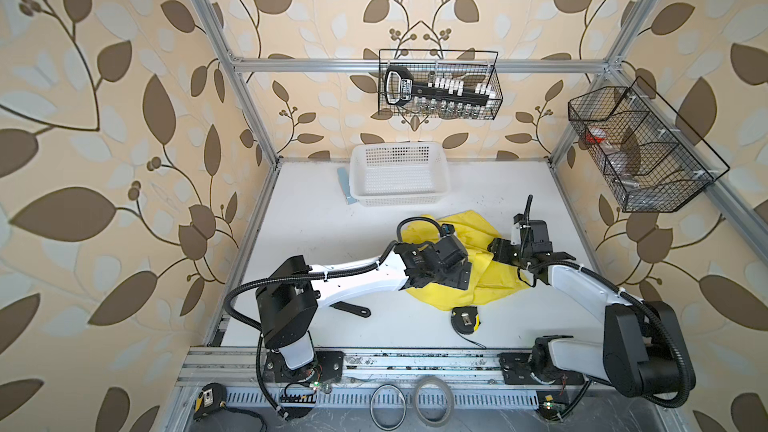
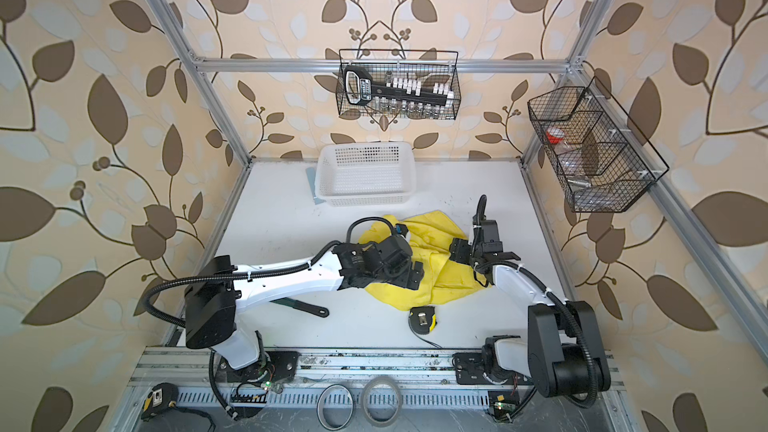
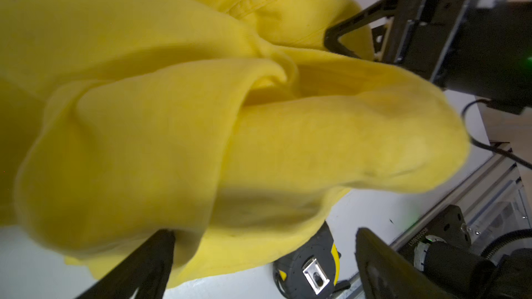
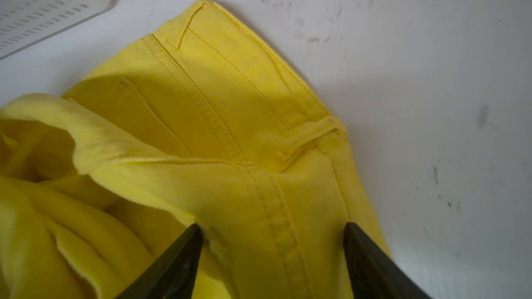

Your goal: Fold and stack the trousers

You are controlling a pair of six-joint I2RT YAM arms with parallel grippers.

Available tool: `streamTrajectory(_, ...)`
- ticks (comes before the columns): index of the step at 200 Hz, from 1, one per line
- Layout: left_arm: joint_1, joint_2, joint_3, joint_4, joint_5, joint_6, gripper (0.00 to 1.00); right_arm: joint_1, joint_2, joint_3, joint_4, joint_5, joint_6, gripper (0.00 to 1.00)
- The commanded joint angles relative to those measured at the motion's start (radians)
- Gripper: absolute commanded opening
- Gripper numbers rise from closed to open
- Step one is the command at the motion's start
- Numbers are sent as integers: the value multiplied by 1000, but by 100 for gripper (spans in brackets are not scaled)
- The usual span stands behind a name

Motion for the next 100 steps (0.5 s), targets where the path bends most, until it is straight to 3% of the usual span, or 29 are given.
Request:
streamTrajectory(1,-52,17,87,-60,-118,24,99,-7,50,-31,69,-87,49,72)
streamTrajectory(44,-86,143,227,-108,-155,61,99,-7,83,-64,138,-153,78,34)
streamTrajectory(73,-87,246,347,-182,-239,88,95,-8,85,-93,164,-186,84,11)
streamTrajectory(100,-82,336,450,-269,-319,86,85,-7,72,-103,170,-193,92,4)
